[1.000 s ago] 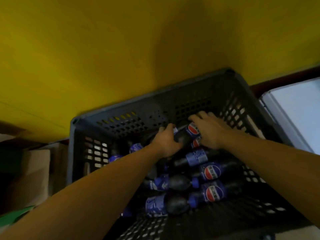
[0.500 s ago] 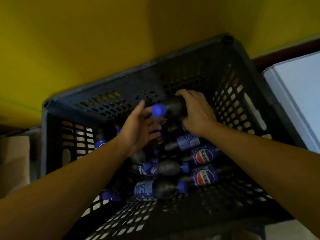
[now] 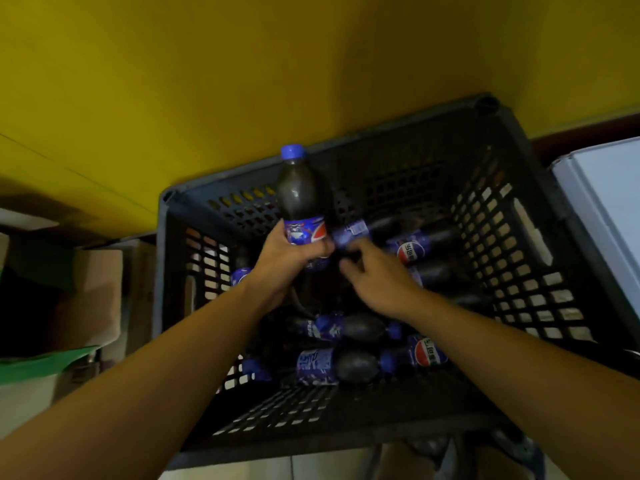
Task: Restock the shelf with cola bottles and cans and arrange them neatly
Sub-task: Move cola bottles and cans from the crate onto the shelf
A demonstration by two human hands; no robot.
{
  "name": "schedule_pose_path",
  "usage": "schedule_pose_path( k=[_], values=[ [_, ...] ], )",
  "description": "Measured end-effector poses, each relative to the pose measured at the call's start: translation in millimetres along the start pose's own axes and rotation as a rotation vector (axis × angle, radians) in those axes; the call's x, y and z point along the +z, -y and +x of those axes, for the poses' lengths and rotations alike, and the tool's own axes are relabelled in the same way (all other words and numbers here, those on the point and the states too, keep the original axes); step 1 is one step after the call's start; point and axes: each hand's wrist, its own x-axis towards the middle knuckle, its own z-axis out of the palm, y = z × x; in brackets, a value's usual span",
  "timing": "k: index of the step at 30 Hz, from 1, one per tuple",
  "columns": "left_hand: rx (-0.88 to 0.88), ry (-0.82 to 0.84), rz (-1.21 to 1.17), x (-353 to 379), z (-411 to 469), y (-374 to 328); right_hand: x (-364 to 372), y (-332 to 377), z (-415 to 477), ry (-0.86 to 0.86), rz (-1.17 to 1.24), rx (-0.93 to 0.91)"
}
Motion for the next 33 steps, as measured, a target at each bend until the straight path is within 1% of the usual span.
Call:
schedule_pose_path(
  k=[3, 5, 6, 7, 9, 12, 14, 17, 21, 25, 29, 33],
  values=[
    [-0.007, -0.065, -0.088, -13.5, 3.0, -7.5, 36.7, -12.8, 16.1, 0.323, -0.258, 0.087],
    [0.005, -0.074, -0.073, -21.9, 3.6, -12.1, 55.2, -9.3, 26.4, 0.475, -0.269, 0.132],
    [0.008, -0.074, -0.066, -25.1, 3.2, -13.8, 62.8, -5.3, 32.0, 0.496, -0.222, 0.142],
    [0.012, -0.068, -0.050, -29.2, 3.7, -14.1, 71.3, 1.0, 37.6, 0.478, -0.167, 0.151],
    [0.027, -0.059, 0.025, -36.3, 4.7, -14.9, 92.2, 11.9, 50.9, 0.389, -0.084, 0.139],
    [0.044, -0.091, 0.129, -45.1, 7.1, -11.0, 115.8, 20.6, 69.3, 0.245, -0.028, 0.128],
    [0.043, -0.121, 0.153, -53.0, 5.1, -8.4, 120.5, 23.8, 75.6, 0.187, -0.066, 0.139],
    [0.026, -0.122, 0.163, -62.6, -5.9, -5.3, 110.4, 27.2, 64.5, 0.122, -0.133, 0.110],
    [0.077, -0.107, 0.113, -69.9, -38.3, -34.5, 58.0, 42.0, 29.3, -0.022, -0.240, 0.028],
    [0.177, -0.035, 0.072, -79.1, -81.7, -95.7, -20.1, 74.6, -16.9, -0.097, -0.508, -0.071],
    [0.322, -0.016, 0.016, -79.9, -137.3, -163.9, -90.9, 126.0, -90.4, -0.222, -0.720, -0.128],
    [0.475, 0.063, -0.089, -49.2, -200.0, -232.8, -153.9, 169.1, -189.2, -0.402, -0.809, -0.135]
  ],
)
